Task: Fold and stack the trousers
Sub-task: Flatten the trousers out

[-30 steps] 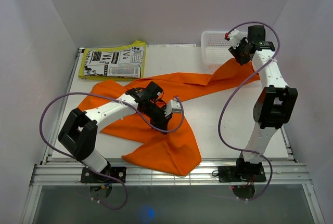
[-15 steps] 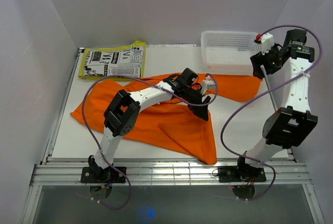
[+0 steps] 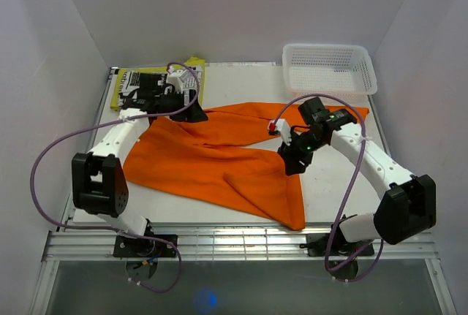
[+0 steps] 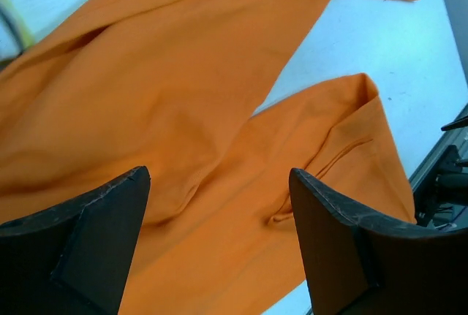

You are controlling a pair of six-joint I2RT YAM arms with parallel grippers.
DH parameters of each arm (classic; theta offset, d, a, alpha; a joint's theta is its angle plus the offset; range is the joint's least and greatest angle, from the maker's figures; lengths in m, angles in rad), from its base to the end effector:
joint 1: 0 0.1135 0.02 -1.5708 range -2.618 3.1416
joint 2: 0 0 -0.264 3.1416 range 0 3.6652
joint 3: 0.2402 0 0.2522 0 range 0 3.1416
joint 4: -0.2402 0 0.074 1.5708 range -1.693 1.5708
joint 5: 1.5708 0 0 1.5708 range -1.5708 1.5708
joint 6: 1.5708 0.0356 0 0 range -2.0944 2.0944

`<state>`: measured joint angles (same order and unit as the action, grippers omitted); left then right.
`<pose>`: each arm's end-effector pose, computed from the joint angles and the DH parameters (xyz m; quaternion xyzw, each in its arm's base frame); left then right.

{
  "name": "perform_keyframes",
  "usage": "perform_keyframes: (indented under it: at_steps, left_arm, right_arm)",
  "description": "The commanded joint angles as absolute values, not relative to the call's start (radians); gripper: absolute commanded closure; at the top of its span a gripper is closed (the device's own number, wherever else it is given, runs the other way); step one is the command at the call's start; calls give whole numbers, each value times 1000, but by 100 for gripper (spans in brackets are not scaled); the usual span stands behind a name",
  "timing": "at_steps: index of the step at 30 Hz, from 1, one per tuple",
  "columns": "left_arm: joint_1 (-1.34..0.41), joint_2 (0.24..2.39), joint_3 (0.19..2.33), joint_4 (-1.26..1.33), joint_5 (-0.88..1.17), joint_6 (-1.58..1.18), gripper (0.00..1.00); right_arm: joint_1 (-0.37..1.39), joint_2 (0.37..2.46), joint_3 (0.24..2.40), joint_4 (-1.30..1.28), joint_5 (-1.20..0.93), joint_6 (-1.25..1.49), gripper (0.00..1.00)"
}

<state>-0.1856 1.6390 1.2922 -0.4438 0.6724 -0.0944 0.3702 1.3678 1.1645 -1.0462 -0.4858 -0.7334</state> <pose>0.3501 -0.0883 0.2777 0.1651 0.8665 -0.3522 0.3129 0.2290 0.1067 0.2813 -0.5350 0.7958 0.2055 0.1956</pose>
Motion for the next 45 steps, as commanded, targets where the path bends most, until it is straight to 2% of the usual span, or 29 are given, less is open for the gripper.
perform_keyframes:
  at_steps: [1,6,10,22,25,26,30,33,36,37,43,45]
  left_arm:
    - [-84,1507,1165,-535,617,-19,13]
    - [37,1356,1007,-538,612,29,10]
    - [48,1275,924,-540,586,52,9]
    - [51,1267,914,-525,560,86,9]
    - [51,1279,908,-523,554,100,9]
    - [51,1281,904,-523,552,107,10]
    - [51,1282,877,-525,522,158,15]
    - [51,1269,864,-535,485,190,19]
    - [52,1241,864,-549,460,196,20]
    - [55,1233,865,-551,457,195,20]
    - [113,1259,972,-647,442,207,15]
    - [156,1278,1029,-696,437,228,14]
  right_arm:
    - [472,1402,1135,-901,-448,-623,49]
    - [563,1517,1112,-786,-365,-548,49]
    - [609,1584,1091,-718,-301,-532,48]
    - [678,1667,959,-634,-224,-529,49]
    - [678,1663,960,-635,-219,-537,67]
    - [678,1643,965,-643,-209,-538,91]
    - [647,1508,1009,-710,-161,-560,92]
    - [537,1375,1066,-797,-126,-624,92]
    - [314,1269,1112,-873,-107,-708,92]
    - [188,1249,1117,-887,-104,-780,92]
    - [-275,1144,1000,-917,-98,-1058,92]
    - [-365,1147,938,-888,-97,-1149,92]
